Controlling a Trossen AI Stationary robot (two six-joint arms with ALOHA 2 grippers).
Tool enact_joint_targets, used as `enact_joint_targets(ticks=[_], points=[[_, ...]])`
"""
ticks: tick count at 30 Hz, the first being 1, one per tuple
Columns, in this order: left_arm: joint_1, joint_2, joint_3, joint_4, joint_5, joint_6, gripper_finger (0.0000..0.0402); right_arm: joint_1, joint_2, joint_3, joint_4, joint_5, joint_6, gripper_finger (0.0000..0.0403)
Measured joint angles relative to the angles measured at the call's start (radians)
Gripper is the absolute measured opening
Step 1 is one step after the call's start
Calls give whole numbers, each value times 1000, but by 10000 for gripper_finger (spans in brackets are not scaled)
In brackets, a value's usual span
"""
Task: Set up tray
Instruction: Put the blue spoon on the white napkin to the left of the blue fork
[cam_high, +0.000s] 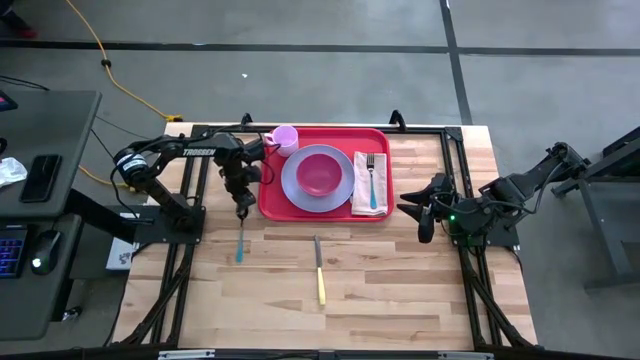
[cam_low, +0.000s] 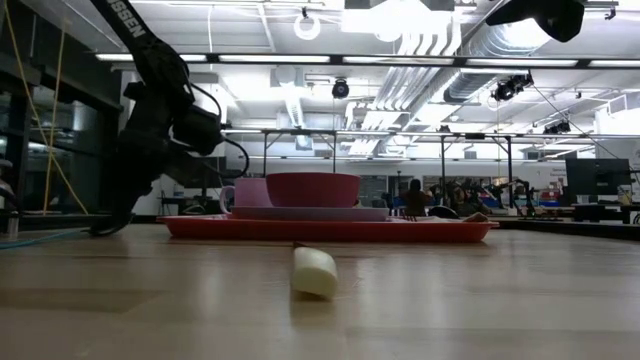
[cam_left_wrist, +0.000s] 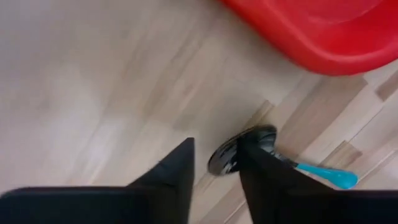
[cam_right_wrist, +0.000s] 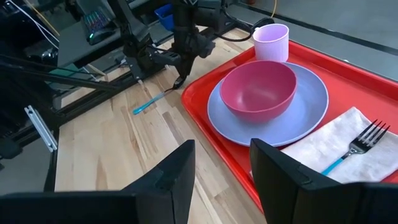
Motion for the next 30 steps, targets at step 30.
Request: enact_joint_targets(ticks=[30], points=[[0,-67,133,-180,101,-108,10,0,0,0,122,3,-29,134]])
